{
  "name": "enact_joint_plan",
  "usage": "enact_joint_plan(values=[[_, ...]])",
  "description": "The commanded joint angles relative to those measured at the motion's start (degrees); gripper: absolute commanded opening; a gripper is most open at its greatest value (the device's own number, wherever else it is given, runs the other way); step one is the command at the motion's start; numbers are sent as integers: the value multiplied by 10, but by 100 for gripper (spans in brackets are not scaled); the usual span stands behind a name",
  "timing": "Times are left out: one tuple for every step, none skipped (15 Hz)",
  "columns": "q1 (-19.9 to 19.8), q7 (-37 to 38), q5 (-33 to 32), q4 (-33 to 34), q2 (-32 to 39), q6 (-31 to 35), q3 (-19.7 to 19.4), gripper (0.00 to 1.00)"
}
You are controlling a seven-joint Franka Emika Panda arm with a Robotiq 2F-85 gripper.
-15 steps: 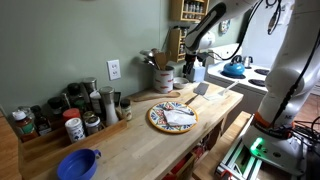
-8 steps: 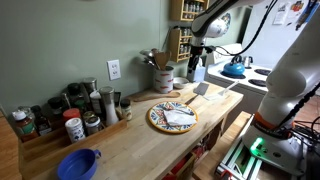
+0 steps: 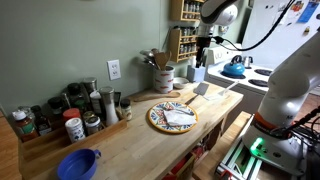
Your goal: Move the dinner spoon from the paper towel to the white bowl
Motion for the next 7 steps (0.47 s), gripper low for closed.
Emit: enact_joint_plan(values=[[19,0,-8,-5,-9,0,-14,100],[22,-2,-9,-10,-15,0,-14,100],[22,-3,-10,-12,-18,0,-14,100],[22,-5,-10,-12,-18,0,-15,100],[22,-6,-10,-13,-18,0,-15,100],[22,-8,-10,-13,-18,0,-15,100],[22,-9,-10,-13,-18,0,-16,100]])
